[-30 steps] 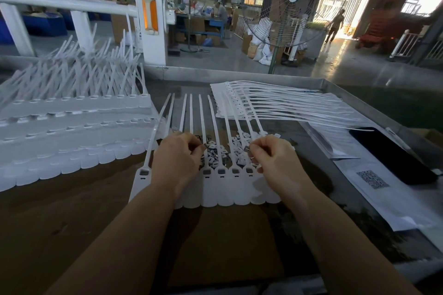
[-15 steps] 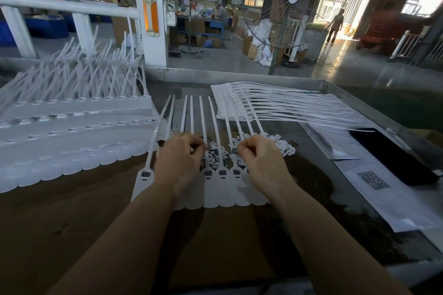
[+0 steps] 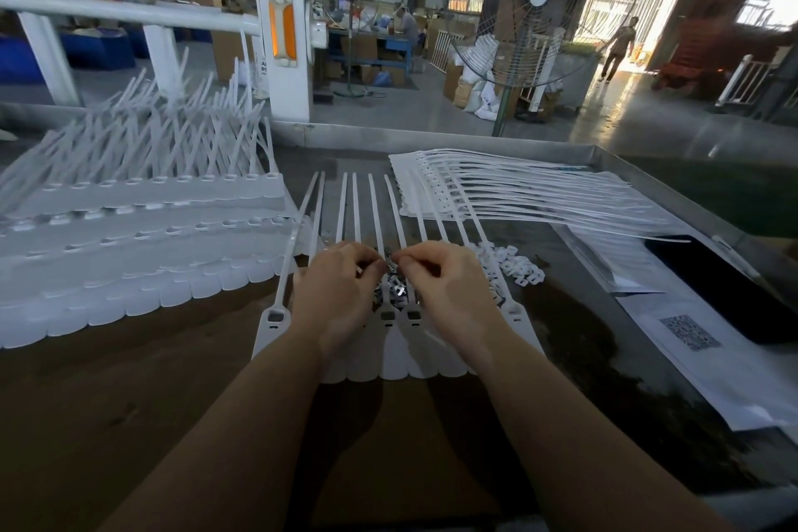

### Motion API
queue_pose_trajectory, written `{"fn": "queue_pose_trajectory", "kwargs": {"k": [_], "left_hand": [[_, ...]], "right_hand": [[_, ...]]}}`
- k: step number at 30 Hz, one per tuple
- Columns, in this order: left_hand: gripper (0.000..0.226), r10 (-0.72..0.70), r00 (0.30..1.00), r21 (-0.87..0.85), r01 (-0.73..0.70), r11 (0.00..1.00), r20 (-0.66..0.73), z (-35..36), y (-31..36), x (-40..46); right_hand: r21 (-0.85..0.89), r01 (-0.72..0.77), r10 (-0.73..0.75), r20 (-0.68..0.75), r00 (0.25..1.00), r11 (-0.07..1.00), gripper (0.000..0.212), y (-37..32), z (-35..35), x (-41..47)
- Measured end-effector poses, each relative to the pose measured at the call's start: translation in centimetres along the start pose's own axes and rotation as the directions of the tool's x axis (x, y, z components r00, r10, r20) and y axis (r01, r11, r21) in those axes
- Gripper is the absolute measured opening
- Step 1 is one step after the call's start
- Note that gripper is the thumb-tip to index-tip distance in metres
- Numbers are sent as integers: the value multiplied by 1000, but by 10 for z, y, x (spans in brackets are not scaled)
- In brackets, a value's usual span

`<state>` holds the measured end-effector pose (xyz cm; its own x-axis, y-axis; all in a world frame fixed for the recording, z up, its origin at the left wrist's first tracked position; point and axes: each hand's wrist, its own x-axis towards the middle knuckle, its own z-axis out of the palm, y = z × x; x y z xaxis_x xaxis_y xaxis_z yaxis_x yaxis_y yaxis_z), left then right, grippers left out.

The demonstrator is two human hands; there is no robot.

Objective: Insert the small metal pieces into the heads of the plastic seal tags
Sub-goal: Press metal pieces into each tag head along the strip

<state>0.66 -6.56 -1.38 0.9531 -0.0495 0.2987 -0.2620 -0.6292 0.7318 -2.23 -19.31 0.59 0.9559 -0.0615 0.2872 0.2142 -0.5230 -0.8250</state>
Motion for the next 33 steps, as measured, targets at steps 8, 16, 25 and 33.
{"fn": "queue_pose_trajectory", "kwargs": {"k": [8, 16, 25, 33], "left_hand": [[11, 77, 994, -105, -68, 992, 79, -5, 8, -4], [11, 81, 995, -150, -70, 986, 65, -2, 7, -5], [8, 213, 970, -250, -177, 952, 122, -3, 7, -7], [4, 173, 977, -338, -123, 933, 123, -6, 8, -7]], "right_hand": [[139, -78, 78, 1, 997, 987, 10, 5, -8, -1], [134, -147, 145, 22, 989, 980, 9, 10, -24, -4], [-30, -58, 60, 78, 995, 998, 8, 5, -24, -9], [111, -99, 92, 62, 994, 989, 17, -1, -25, -12]]}}
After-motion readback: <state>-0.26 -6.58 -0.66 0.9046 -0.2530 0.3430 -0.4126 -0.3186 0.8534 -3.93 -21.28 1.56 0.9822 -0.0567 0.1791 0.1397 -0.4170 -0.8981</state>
